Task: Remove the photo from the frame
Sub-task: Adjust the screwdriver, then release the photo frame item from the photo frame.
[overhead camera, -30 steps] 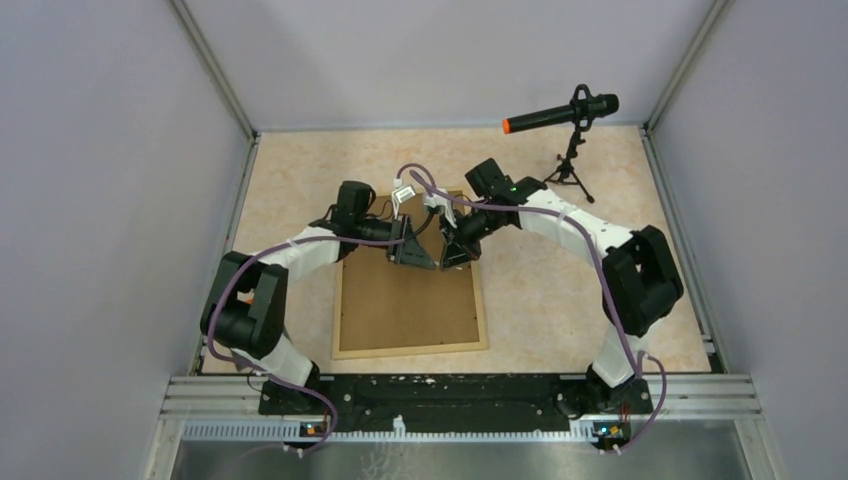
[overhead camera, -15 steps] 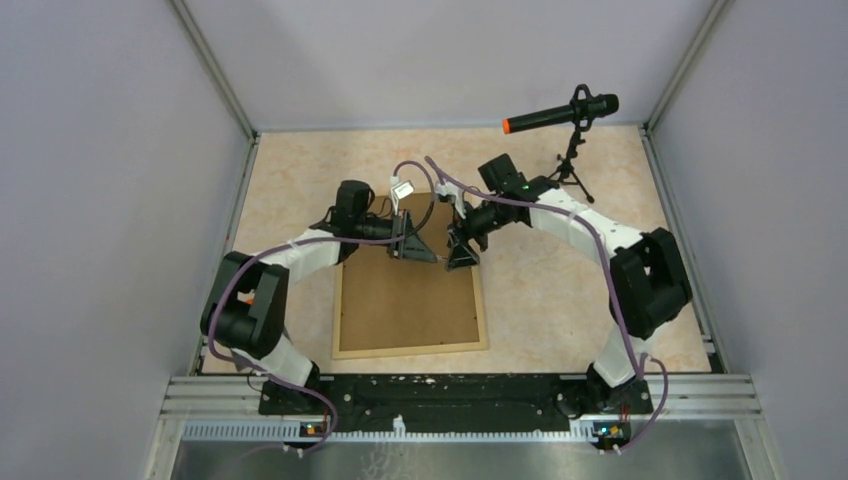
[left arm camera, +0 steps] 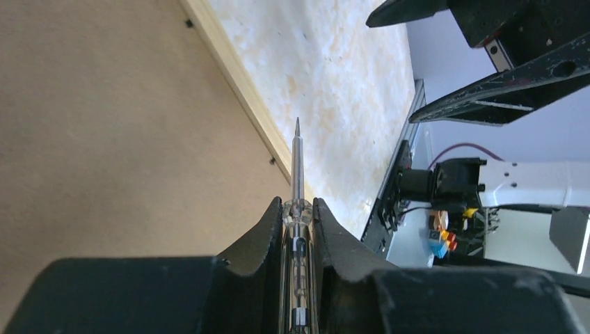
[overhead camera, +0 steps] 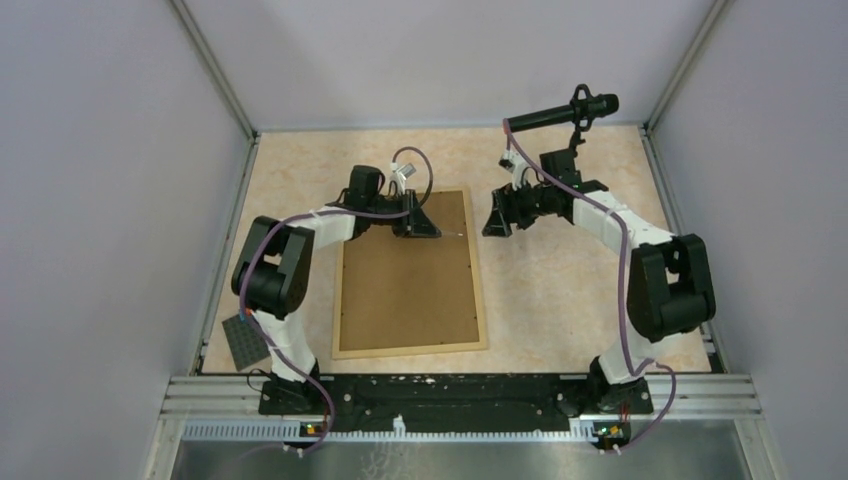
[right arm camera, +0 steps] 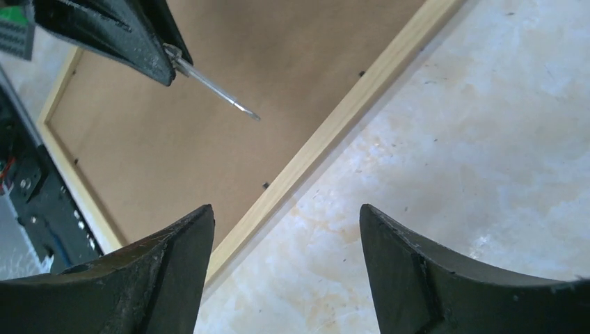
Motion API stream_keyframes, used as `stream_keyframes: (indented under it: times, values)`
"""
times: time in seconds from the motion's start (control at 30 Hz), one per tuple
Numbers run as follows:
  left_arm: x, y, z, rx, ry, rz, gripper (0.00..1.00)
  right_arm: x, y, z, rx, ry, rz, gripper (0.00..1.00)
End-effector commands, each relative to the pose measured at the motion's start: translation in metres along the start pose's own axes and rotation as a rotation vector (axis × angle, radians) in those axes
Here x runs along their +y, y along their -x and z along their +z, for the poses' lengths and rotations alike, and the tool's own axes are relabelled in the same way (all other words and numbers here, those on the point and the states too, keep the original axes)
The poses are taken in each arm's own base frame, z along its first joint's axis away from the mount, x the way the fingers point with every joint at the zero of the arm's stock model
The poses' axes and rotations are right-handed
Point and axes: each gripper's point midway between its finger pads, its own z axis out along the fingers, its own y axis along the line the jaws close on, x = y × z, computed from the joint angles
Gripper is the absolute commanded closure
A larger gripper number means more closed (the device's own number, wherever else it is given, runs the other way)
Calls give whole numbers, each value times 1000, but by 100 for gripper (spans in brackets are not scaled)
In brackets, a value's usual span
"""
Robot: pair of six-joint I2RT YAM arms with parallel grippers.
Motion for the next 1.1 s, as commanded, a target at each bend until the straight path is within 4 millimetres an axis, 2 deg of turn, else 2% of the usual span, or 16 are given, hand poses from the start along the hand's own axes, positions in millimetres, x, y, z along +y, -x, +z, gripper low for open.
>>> stream_keyframes:
  times: [0.0, 0.17, 0.47, 0.8, 1.07]
  values:
    - [9, 25, 10, -38, 3, -11, 100, -29, 6, 21, -40, -83, 84, 27]
    - [33, 35, 17, -54, 46, -12, 100, -43, 8, 39, -51, -93, 144, 32]
    - [58, 47, 27, -73, 89, -1, 100, -62, 2, 59, -73, -131, 240, 47]
    - [76, 57, 36, -68, 115, 15, 100, -75, 0, 78, -79, -135, 311, 52]
    - [85, 45, 40, -35, 120, -22, 100, -73, 1, 90, -77, -105, 332, 59]
